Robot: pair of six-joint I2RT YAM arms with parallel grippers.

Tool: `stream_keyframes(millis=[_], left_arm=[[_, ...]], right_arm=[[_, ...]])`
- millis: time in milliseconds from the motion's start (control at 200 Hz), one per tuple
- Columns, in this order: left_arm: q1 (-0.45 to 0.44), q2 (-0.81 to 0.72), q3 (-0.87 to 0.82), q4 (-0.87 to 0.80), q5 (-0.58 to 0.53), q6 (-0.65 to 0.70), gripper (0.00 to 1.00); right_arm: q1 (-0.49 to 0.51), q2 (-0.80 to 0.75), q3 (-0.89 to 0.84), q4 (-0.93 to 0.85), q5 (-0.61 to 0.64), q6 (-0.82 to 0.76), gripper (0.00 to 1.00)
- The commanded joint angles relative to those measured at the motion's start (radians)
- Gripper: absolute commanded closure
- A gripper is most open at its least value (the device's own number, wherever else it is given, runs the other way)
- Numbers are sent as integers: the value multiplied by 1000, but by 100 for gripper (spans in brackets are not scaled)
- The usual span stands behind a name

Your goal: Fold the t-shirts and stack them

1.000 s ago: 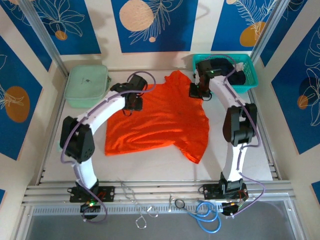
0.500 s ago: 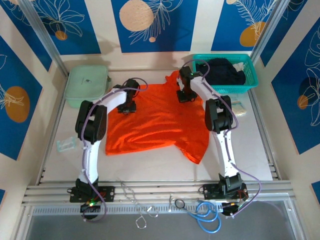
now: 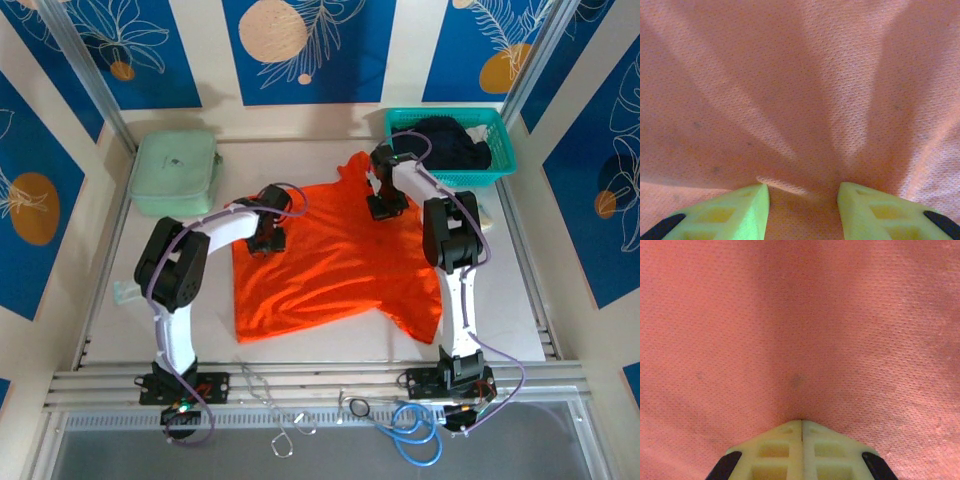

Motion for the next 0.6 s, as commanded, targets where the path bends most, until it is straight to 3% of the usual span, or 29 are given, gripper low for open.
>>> stream_keyframes(millis=[0, 180, 310, 420, 595], left_arm=[[-5, -19, -28, -131, 42, -38, 57], [7, -92, 134, -295, -83, 5, 53], [76, -89, 273, -381, -160, 51, 49], [176, -64, 315, -357, -135, 81, 49], [300, 54, 376, -286, -21, 118, 57]], right_arm=[[-1, -26, -18, -10, -28, -3, 100], [20, -28, 33, -30, -42, 5, 100], [36, -74, 50, -43, -54, 11, 100], [44, -144, 11, -37, -87, 29, 100], [46, -262, -95, -14, -132, 67, 100]])
